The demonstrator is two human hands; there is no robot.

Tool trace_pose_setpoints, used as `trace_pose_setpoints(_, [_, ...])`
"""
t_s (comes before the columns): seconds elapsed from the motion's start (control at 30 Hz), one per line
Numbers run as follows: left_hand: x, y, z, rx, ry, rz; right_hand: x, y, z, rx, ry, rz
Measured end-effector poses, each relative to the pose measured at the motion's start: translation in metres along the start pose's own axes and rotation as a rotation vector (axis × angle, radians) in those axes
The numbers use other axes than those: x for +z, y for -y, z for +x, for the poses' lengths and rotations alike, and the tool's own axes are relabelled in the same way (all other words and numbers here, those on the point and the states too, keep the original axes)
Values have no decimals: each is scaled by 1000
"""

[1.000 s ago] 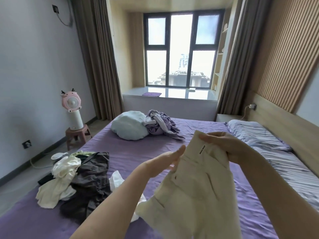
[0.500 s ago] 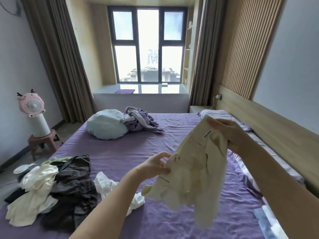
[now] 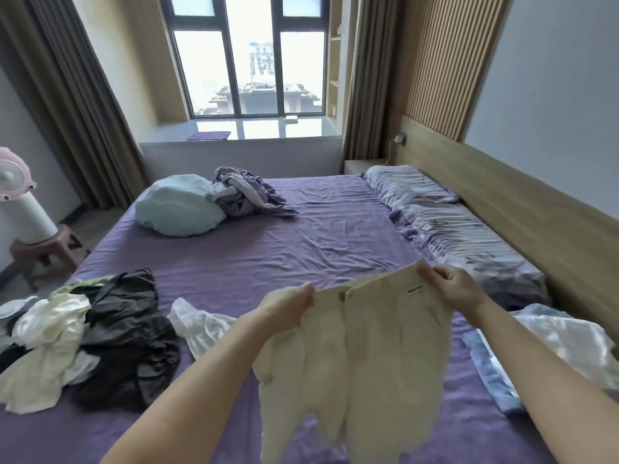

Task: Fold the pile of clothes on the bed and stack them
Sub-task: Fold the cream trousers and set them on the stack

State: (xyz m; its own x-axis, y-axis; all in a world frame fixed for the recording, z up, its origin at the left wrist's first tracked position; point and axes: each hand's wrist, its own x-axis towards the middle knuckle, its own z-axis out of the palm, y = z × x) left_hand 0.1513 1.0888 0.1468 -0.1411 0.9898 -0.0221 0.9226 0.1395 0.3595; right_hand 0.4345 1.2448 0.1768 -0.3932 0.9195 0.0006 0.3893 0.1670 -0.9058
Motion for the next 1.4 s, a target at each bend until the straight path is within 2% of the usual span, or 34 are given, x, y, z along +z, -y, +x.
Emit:
trace_pose_setpoints(0.07, [3,-4,2,1,6,-2,-1,-13,6,-17,0,-129])
trace_pose_setpoints(0.27, [12,-8,25,-119,109,-206,-3,-47,29,-46,46,-346])
trace_pose_setpoints(0.4, [25,-13,48,-182,65,-247,-7,-69,48,-64,35,-426])
trace_pose_setpoints(0.5, [30,-20,73,-227,-18,-130,-10,-83,68,-110,7,-433])
trace_pose_setpoints(0.6, [40,-27,95,-257,-7,45,-9,-99,91,-118,8,-409])
trace_pose_setpoints(0.73, [58,-20,116,-319,33,-98,-7,-120,121,-89,105,-377])
trace_pose_setpoints(0.83, [59,-17,122,-313,143,-208,-11,-128,143,-61,250,-355])
trace_pose_setpoints(0.97, [45,-19,125,-309,346,-191,-21,-132,161,33,474,-260])
trace_pose_setpoints(1.13, [21,-23,128,-423,618,-400,-29,-127,171,315,753,92])
trace_pose_setpoints(1.2, [15,-20,134,-488,709,-490,-27,-129,175,390,807,85])
trace_pose_setpoints(1.27, [20,-13,144,-526,698,-493,-15,-139,177,440,767,27])
trace_pose_setpoints(1.33, [40,-3,157,-499,591,-316,4,-157,179,466,676,-5])
trace_pose_setpoints(1.4, [73,6,169,-438,502,-113,24,-180,181,399,566,-108])
